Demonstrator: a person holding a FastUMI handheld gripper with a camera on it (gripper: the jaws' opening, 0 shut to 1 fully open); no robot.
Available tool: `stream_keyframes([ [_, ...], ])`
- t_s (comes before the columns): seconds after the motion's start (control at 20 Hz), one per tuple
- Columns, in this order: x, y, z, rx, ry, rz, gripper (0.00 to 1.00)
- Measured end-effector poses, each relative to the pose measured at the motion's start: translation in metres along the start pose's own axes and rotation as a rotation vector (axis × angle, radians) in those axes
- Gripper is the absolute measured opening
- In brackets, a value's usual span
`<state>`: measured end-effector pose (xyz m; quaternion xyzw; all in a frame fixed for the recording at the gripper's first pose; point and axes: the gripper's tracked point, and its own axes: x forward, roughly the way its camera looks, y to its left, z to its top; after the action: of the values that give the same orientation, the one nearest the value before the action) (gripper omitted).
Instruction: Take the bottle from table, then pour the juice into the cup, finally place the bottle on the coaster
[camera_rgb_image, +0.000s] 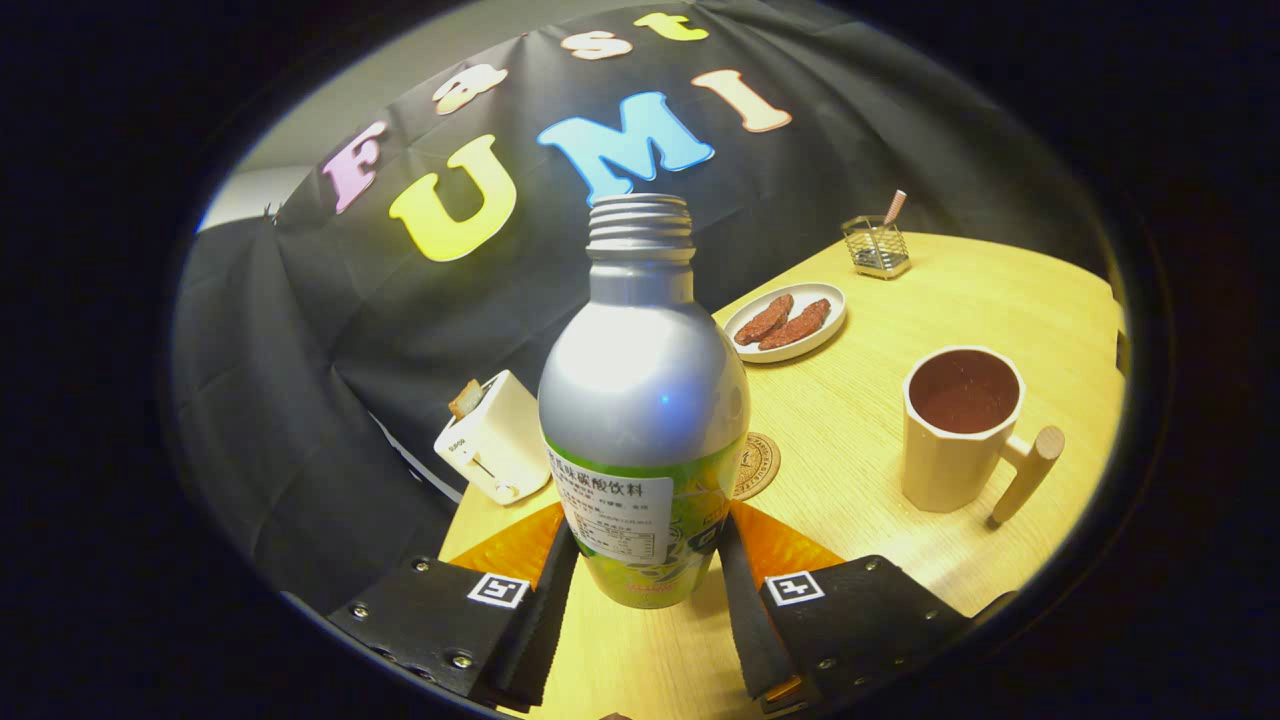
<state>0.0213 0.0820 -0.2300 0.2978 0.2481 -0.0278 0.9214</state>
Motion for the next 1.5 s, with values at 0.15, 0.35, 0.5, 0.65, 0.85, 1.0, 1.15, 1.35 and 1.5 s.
stream_keyframes([
  [0.15,0.0,-0.007,-0.004,0.039,0.014,0.001,0.71],
  [0.35,0.004,-0.011,-0.007,0.119,0.046,0.039,0.71],
  [0.5,0.009,-0.014,-0.006,0.183,0.06,0.061,0.71],
  [0.65,0.012,-0.02,-0.008,0.251,0.068,0.071,0.71],
  [0.85,0.013,-0.028,-0.01,0.354,0.07,0.079,0.71],
  [1.0,0.013,-0.034,-0.007,0.438,0.062,0.089,0.71],
  [1.15,0.014,-0.036,-0.009,0.504,0.074,0.097,0.71],
  [1.35,0.016,-0.034,-0.014,0.575,0.11,0.119,0.71],
  [1.5,0.015,-0.032,-0.014,0.644,0.118,0.138,0.71],
])
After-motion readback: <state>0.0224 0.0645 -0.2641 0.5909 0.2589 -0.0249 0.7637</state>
